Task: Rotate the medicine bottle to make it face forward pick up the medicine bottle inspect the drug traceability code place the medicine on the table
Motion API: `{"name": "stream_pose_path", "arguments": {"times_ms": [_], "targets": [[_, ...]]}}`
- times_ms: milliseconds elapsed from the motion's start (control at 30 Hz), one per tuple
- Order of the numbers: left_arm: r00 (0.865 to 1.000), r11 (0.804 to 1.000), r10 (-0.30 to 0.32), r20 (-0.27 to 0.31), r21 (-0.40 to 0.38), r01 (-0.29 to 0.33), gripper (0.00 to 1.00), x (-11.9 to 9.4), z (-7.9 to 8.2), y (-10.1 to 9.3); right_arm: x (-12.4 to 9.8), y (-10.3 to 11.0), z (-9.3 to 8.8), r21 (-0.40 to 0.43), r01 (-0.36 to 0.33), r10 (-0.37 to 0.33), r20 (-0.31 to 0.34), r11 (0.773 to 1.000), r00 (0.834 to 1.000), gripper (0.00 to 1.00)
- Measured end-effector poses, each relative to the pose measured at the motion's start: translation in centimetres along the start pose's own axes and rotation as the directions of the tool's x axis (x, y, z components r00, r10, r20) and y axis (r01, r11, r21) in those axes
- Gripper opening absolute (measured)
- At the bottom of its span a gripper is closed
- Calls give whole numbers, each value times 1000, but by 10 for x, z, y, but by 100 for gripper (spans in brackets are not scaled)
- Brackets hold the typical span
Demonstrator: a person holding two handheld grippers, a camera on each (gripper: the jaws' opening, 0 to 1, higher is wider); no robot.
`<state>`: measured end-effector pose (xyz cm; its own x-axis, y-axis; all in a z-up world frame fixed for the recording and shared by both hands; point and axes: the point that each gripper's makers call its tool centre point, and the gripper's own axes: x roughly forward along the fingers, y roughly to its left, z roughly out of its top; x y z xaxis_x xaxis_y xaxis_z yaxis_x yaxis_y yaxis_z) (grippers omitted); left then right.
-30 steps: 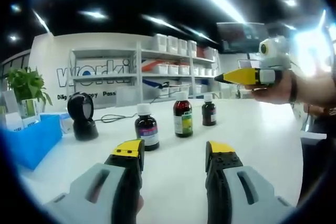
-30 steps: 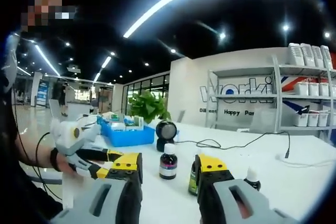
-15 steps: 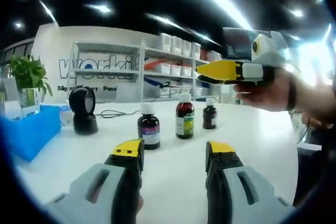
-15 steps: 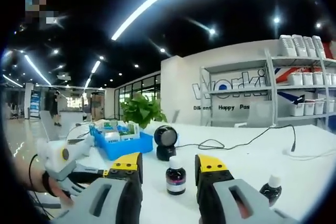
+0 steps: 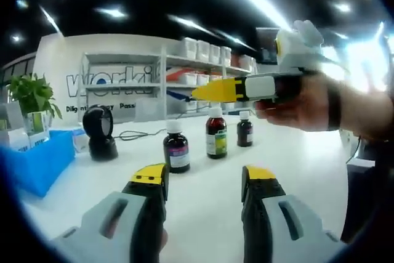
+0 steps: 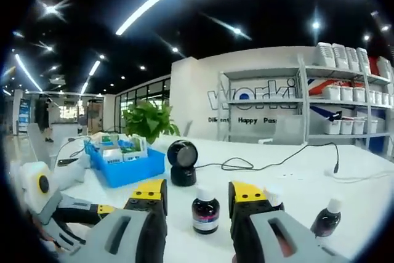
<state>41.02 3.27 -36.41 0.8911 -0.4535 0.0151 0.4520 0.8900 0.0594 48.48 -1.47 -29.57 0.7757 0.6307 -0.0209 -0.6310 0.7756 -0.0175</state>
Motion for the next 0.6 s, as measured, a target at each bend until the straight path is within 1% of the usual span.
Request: {"name": "stream_pose_path", "arguments": {"times_ms": [100,133,200,233,333,467,533,600], "targets": [[1000,999,3,17,-52,-2,38,-5,2,4,6,-3,-6,10,29,-29,-12,1000,1000,36],[1000,998,1,24,-57,1,38,-6,4,5,7,-3,-7,14,37,-36,-15,999,999,36],[999,999,-1,32,-43,2,38,-7,6,3,11,-6,-9,19,49,-48,-23,999,999,36],[999,999,1,47,-44,1,38,-8,8,3,13,-6,-12,16,60,-59,-31,998,998,36],[998,999,10,62,-54,-7,38,-8,8,3,18,-6,-17,18,80,-79,-40,997,996,36],[997,998,21,74,-54,-17,38,-8,10,5,25,-8,-26,12,123,-122,-51,992,991,36],[997,999,23,80,-48,-19,38,-9,11,5,30,-6,-30,14,136,-135,-50,991,990,35],[996,999,29,83,-45,-25,38,-10,11,7,34,-5,-36,10,150,-149,-61,989,987,35]]}}
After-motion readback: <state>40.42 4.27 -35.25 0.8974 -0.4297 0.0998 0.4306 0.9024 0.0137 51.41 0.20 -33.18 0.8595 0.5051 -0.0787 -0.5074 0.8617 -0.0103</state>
